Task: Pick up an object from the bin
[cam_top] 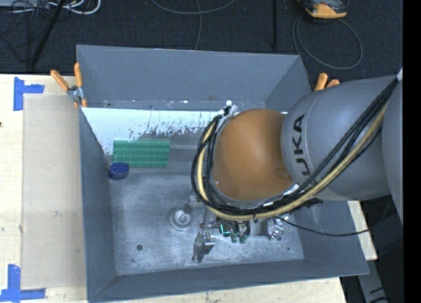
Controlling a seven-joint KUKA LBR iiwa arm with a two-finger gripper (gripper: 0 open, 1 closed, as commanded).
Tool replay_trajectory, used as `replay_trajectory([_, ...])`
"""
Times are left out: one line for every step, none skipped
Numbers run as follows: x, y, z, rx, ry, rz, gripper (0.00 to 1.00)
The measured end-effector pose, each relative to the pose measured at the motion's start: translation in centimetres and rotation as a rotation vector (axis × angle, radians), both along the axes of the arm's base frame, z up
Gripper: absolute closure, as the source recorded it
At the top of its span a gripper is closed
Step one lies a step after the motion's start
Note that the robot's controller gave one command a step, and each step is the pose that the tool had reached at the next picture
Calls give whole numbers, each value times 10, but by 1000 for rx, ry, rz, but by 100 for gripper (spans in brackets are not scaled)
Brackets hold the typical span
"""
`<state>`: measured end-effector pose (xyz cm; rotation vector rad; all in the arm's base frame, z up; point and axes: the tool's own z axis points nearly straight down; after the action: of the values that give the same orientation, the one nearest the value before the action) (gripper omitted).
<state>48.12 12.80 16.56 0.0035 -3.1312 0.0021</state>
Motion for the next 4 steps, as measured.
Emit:
replay_trajectory([51,-26,-96,4,-13,-71,0])
replay_trajectory([50,-24,-93,4,-6,-70,100])
replay_trajectory([51,-26,-94,3,-14,-73,0])
replay_trajectory([87,-8,-94,1,-9,17,0])
